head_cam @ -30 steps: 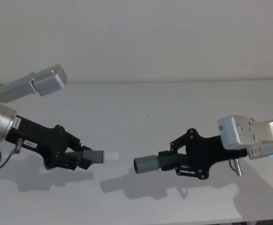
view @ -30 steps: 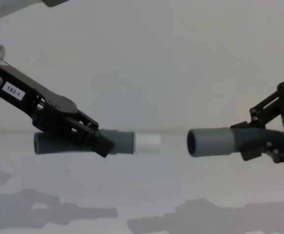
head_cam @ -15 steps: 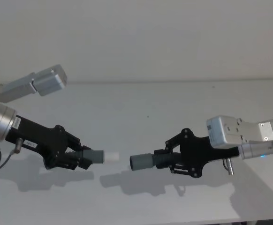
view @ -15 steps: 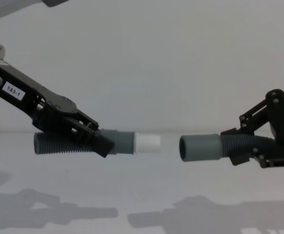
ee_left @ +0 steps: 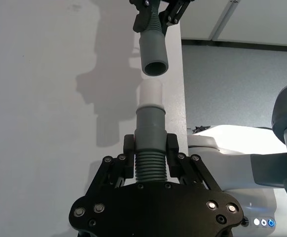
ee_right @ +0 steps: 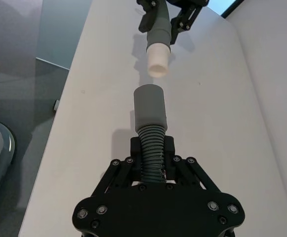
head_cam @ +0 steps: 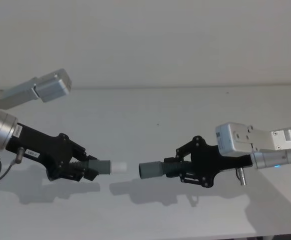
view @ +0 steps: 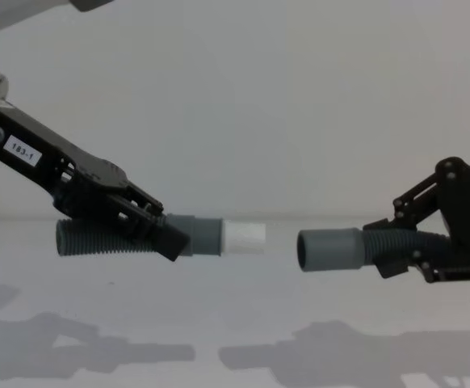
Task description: Use both hands to pick up one end of the pipe from the table, align the ends, and insert them.
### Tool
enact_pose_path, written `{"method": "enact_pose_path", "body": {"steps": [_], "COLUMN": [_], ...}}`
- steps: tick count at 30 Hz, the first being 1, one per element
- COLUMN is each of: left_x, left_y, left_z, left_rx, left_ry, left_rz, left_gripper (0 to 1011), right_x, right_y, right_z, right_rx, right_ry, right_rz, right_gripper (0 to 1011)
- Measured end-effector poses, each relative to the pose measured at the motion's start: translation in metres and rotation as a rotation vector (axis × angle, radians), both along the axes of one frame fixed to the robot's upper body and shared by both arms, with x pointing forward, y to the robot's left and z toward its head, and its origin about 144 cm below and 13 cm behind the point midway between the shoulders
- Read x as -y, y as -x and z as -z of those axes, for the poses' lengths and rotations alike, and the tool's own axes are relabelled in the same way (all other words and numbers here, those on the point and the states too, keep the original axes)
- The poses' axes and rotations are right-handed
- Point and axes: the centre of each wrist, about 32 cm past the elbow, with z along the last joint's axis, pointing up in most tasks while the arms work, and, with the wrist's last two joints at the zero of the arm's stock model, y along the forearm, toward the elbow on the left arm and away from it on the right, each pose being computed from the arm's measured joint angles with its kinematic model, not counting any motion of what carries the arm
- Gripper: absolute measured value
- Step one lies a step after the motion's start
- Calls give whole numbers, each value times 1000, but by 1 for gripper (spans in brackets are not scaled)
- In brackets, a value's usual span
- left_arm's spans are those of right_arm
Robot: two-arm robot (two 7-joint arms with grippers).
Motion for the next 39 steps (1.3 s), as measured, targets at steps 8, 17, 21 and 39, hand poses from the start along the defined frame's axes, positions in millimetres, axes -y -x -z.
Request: {"method": "enact_pose_path", "body": {"steps": [8,17,21,39], "left_x": [0,0,0,0], "left_y": [0,0,0,0], "left_z": [0,0,0,0], "left_rx": [0,0,0,0], "left_ry": [0,0,0,0], "left_rz": [0,0,0,0], "left_gripper": [344,344,344,344], "right_x": [-2,-6,-7,-12], "right_y": [0,0,-1,-3], "right_z": [3,6,6,4], "right_rx": [-3,-4,-6,-18], "right_ry": [-9,-21,-26,-39], "right_rz": [22,37,38,33], "right_gripper": [229,229,230,229]}}
